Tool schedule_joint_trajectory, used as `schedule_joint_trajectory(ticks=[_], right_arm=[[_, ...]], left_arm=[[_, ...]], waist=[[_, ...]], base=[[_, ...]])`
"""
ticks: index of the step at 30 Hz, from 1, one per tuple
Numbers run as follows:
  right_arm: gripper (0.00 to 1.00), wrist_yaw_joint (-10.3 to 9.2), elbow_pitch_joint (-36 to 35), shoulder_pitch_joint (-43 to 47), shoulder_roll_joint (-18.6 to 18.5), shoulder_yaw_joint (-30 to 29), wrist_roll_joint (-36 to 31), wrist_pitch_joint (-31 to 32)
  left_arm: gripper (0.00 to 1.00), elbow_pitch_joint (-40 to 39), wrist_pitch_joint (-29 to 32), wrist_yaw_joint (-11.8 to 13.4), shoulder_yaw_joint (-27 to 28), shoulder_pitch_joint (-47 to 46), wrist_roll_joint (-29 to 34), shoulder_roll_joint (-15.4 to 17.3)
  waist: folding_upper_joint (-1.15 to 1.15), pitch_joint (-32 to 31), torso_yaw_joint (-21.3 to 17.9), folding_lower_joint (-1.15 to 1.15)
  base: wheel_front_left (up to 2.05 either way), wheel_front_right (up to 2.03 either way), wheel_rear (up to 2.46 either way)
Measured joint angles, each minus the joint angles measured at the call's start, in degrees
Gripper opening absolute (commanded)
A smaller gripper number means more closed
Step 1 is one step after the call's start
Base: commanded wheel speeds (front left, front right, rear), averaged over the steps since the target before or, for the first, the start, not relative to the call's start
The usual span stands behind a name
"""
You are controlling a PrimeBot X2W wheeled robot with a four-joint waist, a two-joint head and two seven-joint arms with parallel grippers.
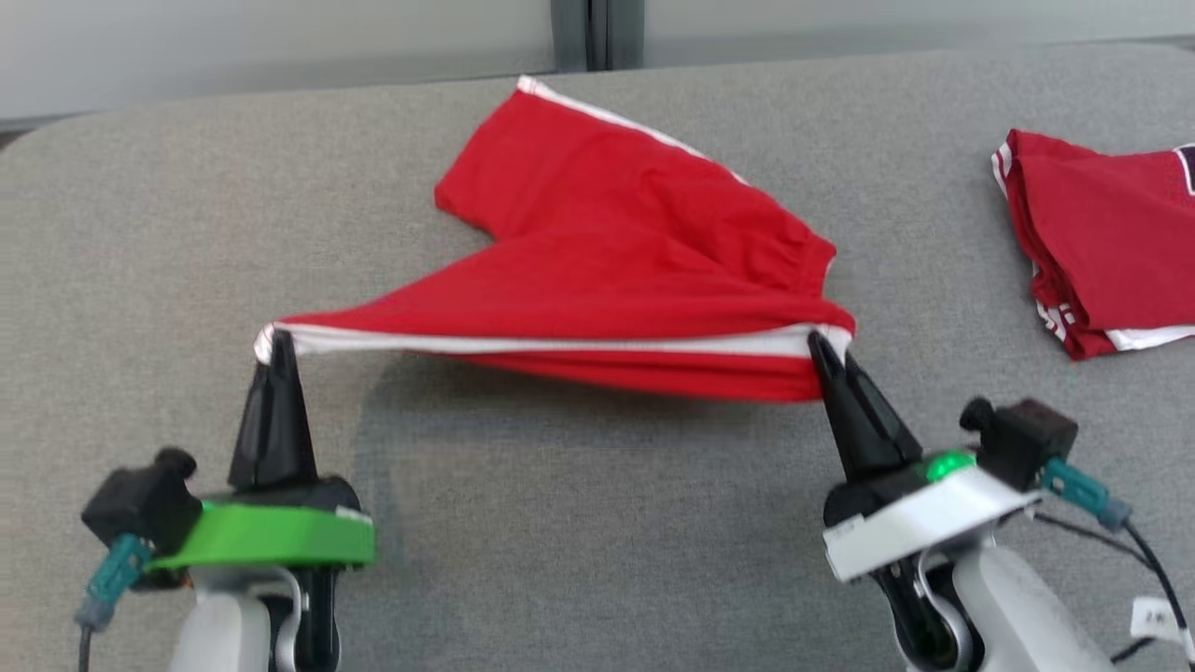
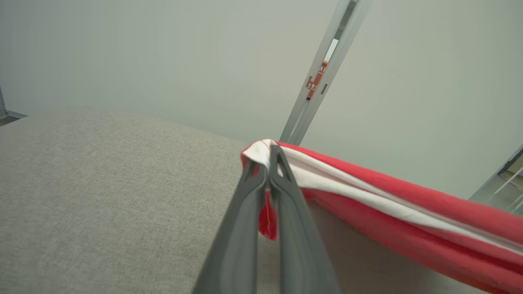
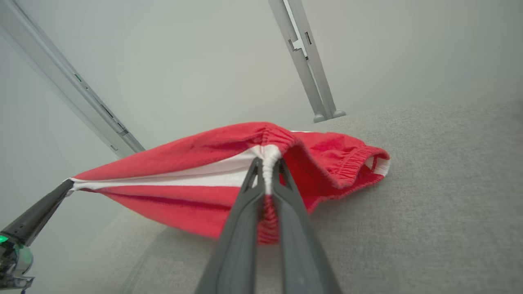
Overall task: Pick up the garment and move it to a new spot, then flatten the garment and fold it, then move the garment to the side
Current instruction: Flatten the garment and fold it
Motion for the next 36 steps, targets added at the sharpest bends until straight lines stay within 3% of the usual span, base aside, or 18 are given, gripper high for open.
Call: schedule_joint_trajectory(ticks=[5,9,17,25,36], right_arm=[[0.00,0.00,-6.06,11.47,-2.55,-0.89,1.62,0.00],[0.00,0.00,-10.82,19.36,-5.05,-2.88,1.38,0.00],[0.00,0.00,-14.16,24.15,-6.34,-2.88,2.41,3.99],[0.00,-0.01,-8.01,22.24,-3.18,-2.40,3.13,4.57],[0.00,-0.01,2.03,10.16,3.14,-4.67,1.40,2.31]], left_arm=[[0.00,-9.15,0.38,1.65,-3.81,10.89,0.99,-0.14],[0.00,-17.89,4.50,3.10,-6.22,17.97,2.54,0.36],[0.00,-23.96,13.54,4.12,-8.34,23.16,2.37,2.88],[0.00,-14.66,14.46,3.11,-7.33,19.25,0.55,3.59],[0.00,9.03,11.43,-0.42,-10.14,-6.80,3.52,4.54]], waist=[[0.00,-5.05,1.00,0.00],[0.00,-8.87,2.02,0.00],[0.00,-12.57,2.20,0.00],[0.00,-11.09,-0.12,0.00],[0.00,-3.34,-2.52,0.00]], base=[[0.00,0.00,0.00],[0.00,0.00,0.00],[0.00,0.00,0.00],[0.00,0.00,0.00],[0.00,0.00,0.00]])
